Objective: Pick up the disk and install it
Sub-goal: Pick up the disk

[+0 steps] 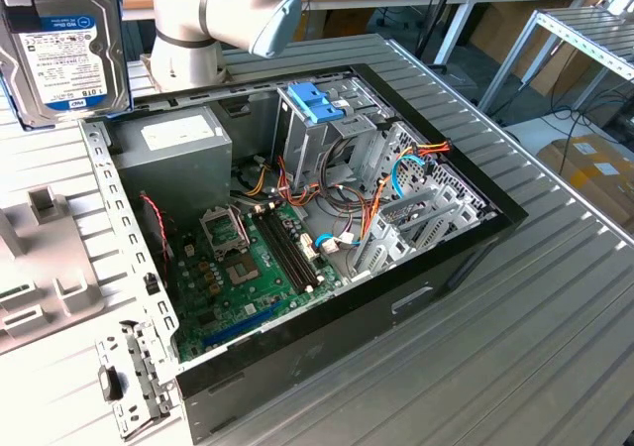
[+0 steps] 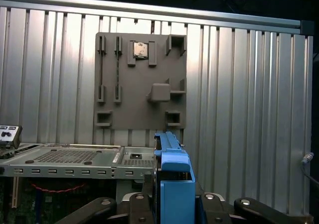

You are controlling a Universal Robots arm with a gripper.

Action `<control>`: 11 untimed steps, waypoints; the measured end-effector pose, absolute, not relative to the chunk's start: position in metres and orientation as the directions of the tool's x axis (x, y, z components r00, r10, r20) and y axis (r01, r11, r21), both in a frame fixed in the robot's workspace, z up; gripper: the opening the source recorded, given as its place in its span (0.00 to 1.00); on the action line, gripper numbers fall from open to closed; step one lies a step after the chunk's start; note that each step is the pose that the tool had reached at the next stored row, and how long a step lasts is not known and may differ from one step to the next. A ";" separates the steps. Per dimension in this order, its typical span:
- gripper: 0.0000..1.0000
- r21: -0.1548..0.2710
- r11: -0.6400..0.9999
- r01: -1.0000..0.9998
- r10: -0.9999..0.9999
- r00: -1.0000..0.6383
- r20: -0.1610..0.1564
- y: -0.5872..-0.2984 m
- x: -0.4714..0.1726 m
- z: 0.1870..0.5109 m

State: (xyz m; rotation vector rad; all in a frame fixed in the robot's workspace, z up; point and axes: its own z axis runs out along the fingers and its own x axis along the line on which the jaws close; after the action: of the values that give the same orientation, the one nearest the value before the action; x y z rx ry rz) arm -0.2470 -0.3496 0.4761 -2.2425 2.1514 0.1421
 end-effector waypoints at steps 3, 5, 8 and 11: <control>0.37 0.041 -0.043 -0.998 -0.995 0.040 -0.087 -0.350 -0.245 0.476; 0.37 0.041 -0.043 -0.998 -0.995 0.040 -0.087 -0.350 -0.244 0.476; 0.37 0.041 -0.043 -0.998 -0.995 0.040 -0.087 -0.350 -0.242 0.475; 0.37 0.041 -0.043 -0.998 -0.995 0.040 -0.087 -0.350 -0.240 0.475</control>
State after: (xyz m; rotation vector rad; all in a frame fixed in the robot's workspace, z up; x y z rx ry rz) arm -0.2396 -0.3498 0.4751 -2.2426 2.1514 0.1420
